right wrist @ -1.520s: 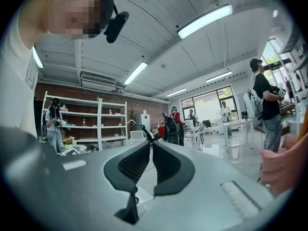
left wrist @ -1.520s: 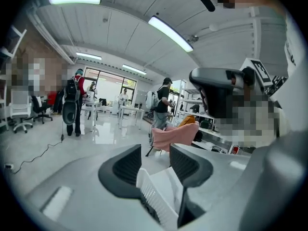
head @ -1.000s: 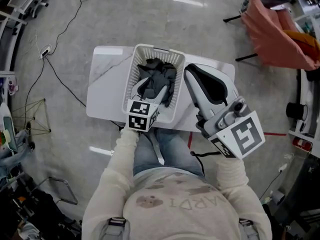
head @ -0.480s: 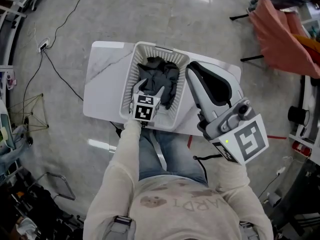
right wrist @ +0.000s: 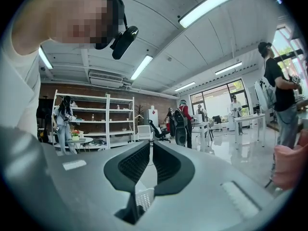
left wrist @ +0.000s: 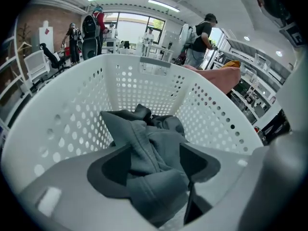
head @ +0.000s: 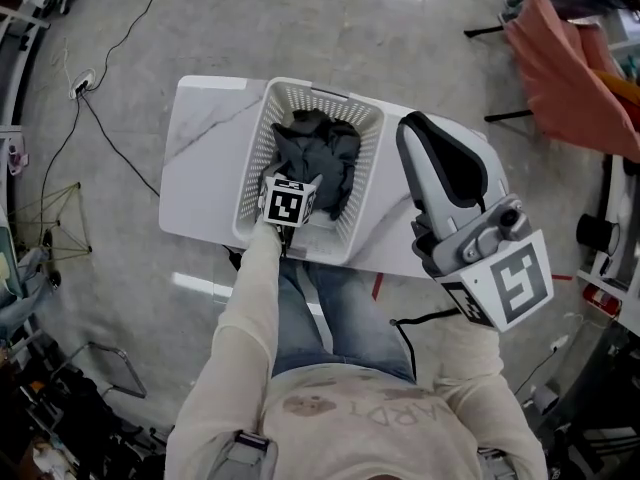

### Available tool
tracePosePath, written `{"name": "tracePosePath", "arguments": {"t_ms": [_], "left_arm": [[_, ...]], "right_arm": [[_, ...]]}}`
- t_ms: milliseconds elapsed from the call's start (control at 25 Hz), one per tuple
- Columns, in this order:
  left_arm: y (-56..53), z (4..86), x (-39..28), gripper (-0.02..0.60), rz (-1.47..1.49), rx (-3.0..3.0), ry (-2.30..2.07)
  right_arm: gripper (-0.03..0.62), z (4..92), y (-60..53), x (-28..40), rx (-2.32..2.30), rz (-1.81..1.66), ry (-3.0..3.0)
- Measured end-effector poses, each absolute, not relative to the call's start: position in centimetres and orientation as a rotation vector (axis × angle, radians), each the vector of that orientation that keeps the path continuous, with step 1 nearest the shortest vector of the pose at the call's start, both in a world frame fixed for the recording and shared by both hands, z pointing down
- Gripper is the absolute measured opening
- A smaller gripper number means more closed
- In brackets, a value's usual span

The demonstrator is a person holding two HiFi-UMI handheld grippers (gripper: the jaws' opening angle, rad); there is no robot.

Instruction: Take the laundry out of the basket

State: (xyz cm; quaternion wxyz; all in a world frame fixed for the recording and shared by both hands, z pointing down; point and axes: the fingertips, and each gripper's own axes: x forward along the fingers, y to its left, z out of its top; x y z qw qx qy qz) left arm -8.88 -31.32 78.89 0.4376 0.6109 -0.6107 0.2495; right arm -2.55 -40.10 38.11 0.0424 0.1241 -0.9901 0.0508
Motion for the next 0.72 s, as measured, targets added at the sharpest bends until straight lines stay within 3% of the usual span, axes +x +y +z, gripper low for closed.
{"name": "tracePosePath", "arguments": {"t_ms": [440, 720], "left_arm": [[-31.4, 84.4, -9.3, 0.319, 0.729, 1.454, -1.51], [-31.8, 86.3, -9.9, 0.368, 0.722, 1.495, -1.578]], "right_arm": [[0.048, 40.9, -41.5, -1.3, 0.423, 0.158, -2.986], [0.048, 42.9, -41.8, -1.5, 0.443, 0.17, -2.955]]}}
